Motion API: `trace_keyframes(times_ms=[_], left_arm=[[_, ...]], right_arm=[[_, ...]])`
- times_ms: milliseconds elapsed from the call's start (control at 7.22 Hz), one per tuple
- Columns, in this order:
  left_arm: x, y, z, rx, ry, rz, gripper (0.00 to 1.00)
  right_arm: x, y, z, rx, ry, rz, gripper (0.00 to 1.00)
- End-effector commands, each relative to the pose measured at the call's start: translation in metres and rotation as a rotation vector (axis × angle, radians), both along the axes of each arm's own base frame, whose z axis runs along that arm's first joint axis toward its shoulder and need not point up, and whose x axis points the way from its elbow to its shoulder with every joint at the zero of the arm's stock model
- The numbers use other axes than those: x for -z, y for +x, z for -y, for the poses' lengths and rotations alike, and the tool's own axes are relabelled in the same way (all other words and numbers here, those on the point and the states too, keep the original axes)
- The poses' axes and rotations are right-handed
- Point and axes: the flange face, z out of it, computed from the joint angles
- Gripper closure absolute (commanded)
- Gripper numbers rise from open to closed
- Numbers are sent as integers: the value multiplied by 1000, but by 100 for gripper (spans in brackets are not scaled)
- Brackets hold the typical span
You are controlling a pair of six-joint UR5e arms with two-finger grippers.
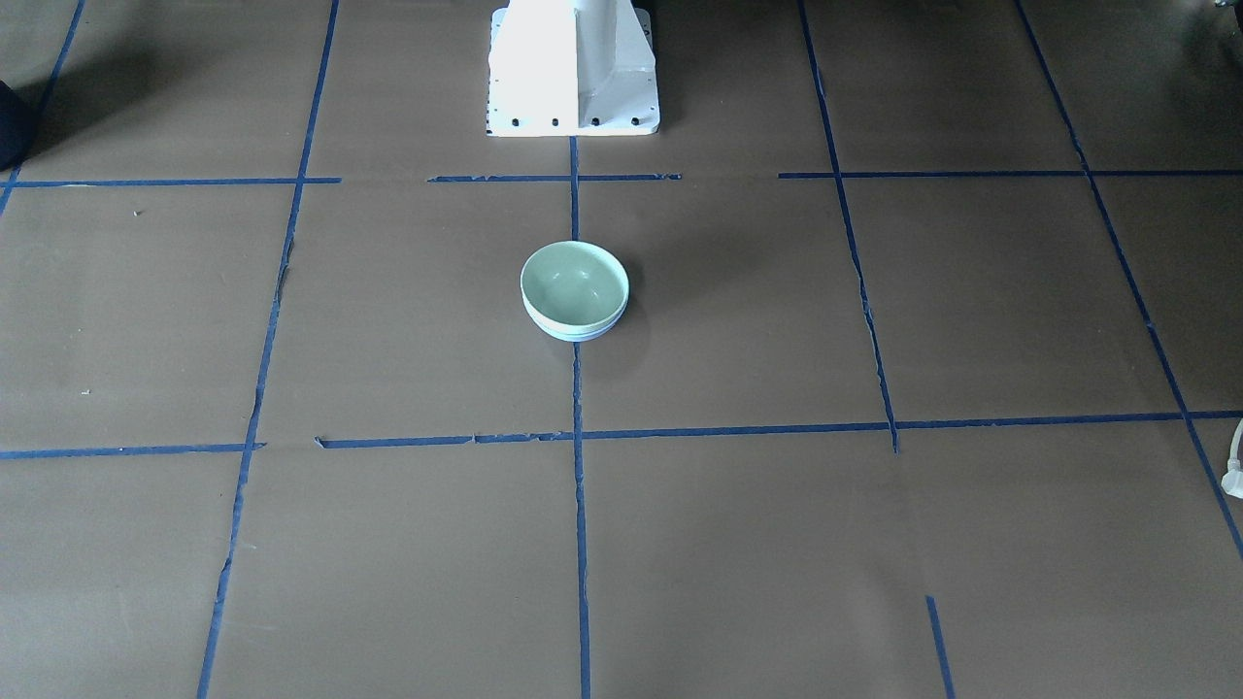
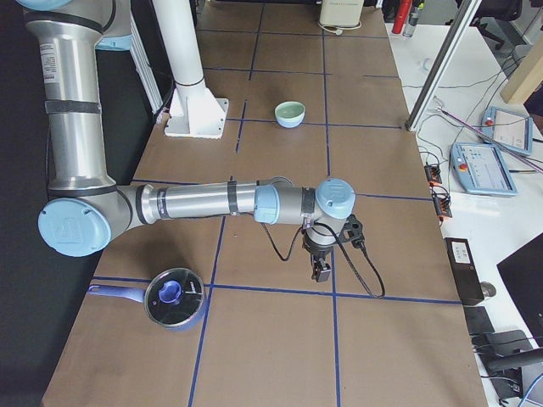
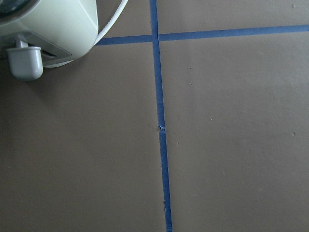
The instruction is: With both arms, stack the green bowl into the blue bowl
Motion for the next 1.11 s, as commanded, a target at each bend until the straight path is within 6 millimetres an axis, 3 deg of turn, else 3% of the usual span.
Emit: trace_keyframes(times_ms=[0, 554, 969], left_arm=[[0, 0, 1, -1, 60, -3, 0], [7, 0, 4, -2, 92, 1, 0], [-1, -1, 2, -5, 80, 7, 0]], right_arm=[[0, 1, 2, 1, 7, -20, 0], [-5, 3, 0, 2, 2, -39, 0], [-7, 1, -4, -1, -10, -7, 0]])
